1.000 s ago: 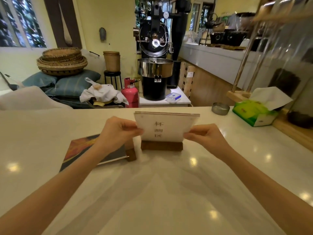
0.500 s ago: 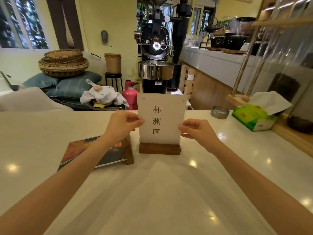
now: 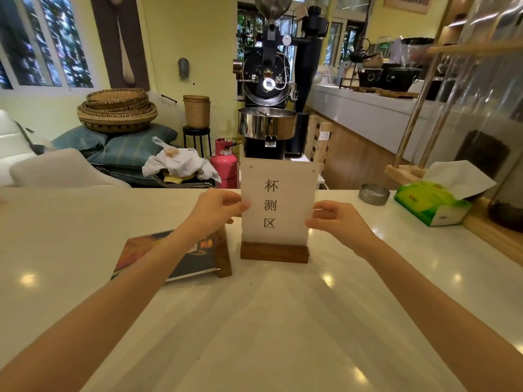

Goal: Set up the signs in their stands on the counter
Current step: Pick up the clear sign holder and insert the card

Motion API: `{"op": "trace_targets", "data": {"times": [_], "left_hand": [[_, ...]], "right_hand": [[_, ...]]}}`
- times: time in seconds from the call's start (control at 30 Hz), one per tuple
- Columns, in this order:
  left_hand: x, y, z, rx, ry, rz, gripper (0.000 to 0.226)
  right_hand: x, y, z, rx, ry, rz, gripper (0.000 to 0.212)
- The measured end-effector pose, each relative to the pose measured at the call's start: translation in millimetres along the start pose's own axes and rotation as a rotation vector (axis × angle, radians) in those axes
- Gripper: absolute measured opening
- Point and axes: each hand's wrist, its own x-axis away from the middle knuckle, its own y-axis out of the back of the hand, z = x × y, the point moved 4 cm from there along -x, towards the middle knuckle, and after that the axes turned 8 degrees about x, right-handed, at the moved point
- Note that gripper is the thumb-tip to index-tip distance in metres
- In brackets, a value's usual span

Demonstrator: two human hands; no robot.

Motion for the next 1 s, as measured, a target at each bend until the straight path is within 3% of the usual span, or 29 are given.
{"op": "trace_targets", "data": {"times": [0.13, 0.23, 0.4, 0.53, 0.63, 0.73, 0.87, 1.0], "left_hand": [[12.3, 22.8, 3.7, -0.102, 0.027, 0.071, 0.035], [27.4, 54.5, 11.4, -0.069, 0.066, 0.017, 0.028], [55.1, 103.7, 27.4, -0.272, 0.131, -0.037, 0.037], [89.9, 111.1, 44.4, -0.318, 0.160, -0.115, 0.027], [112.8, 106.6, 67.7, -0.073, 0.306, -0.230, 0.012], [133.2, 89.8, 84.1, 0.329, 0.570, -0.215, 0.017], [146.4, 72.7, 86.8, 0.543, 0.720, -0.151, 0.019], [146.7, 62.3, 86.1, 0.848, 0.857, -0.186, 0.026]], "right_hand": [[16.1, 22.3, 26.1, 0.342, 0.172, -0.375, 0.021], [38.3, 12.0, 62.1, 0.379, 0.402, -0.438, 0.012], [56.9, -48.4, 103.1, 0.402, 0.647, -0.208, 0.013], [42.0, -101.8, 122.2, 0.396, 0.681, 0.045, 0.015], [11.2, -136.2, 139.5, 0.396, 0.595, 0.255, 0.021], [-23.1, -169.4, 153.0, 0.424, 0.543, 0.405, 0.021], [-58.9, -206.9, 149.7, 0.522, 0.474, 0.462, 0.019], [-70.6, -229.0, 143.0, 0.621, 0.447, 0.489, 0.024]]}}
